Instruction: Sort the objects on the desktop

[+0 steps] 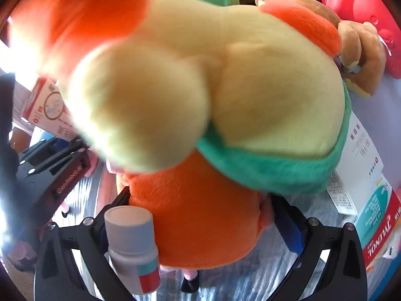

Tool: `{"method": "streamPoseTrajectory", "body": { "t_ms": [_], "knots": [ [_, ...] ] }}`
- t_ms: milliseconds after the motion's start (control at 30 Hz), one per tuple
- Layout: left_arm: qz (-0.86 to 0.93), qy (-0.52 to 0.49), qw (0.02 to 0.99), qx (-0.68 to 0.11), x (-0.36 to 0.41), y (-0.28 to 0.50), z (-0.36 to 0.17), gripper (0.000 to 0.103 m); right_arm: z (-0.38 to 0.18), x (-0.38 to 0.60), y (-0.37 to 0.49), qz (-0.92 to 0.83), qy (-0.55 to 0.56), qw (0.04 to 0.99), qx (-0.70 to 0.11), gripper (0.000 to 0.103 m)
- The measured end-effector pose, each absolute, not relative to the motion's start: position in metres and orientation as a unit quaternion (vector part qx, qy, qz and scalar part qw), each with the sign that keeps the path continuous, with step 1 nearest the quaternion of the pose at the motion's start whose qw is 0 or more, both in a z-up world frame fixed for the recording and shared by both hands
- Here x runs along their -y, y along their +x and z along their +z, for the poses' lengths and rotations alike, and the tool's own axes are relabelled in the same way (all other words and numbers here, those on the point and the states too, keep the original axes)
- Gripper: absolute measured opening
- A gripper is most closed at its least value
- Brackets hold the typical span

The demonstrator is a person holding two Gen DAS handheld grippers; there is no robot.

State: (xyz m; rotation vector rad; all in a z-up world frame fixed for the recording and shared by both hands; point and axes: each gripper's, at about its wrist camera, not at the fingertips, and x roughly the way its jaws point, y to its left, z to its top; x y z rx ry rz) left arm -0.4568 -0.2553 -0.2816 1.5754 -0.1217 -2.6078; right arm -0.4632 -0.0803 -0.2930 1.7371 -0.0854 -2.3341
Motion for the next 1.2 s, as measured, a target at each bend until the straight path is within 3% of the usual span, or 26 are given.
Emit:
{"method": "streamPoseTrajectory", "body": {
  "t_ms": [233, 467, 533, 667, 733, 800, 1200],
  "knots": [
    [-0.847, 0.529, 0.04, 0.029, 0.253, -0.4, -0.276, 0.024, -0.28, 0.086, -0.425, -0.794, 0.598, 0.11, 0.0, 0.092],
    [-0.844, 0.535, 0.039, 0.032, 0.249, -0.362, -0.27, 0.024, -0.271, 0.076, -0.391, -0.786, 0.609, 0.105, 0.002, 0.066],
    [-0.846, 0.531, 0.041, 0.032, 0.251, -0.361, -0.266, 0.024, -0.272, 0.074, -0.387, -0.785, 0.612, 0.101, 0.007, 0.065],
    [-0.851, 0.522, 0.045, 0.03, 0.259, -0.37, -0.258, 0.024, -0.256, 0.077, -0.393, -0.805, 0.586, 0.097, 0.009, 0.066],
    [-0.853, 0.518, 0.045, 0.03, 0.26, -0.375, -0.255, 0.024, -0.246, 0.079, -0.399, -0.816, 0.571, 0.094, 0.002, 0.08],
    [-0.855, 0.516, 0.042, 0.029, 0.259, -0.382, -0.253, 0.024, -0.24, 0.085, -0.41, -0.823, 0.561, 0.09, -0.012, 0.1],
    [-0.857, 0.514, 0.041, 0.018, 0.265, -0.41, -0.256, 0.024, -0.287, 0.087, -0.458, -0.801, 0.588, 0.114, -0.003, 0.103]
  ]
}}
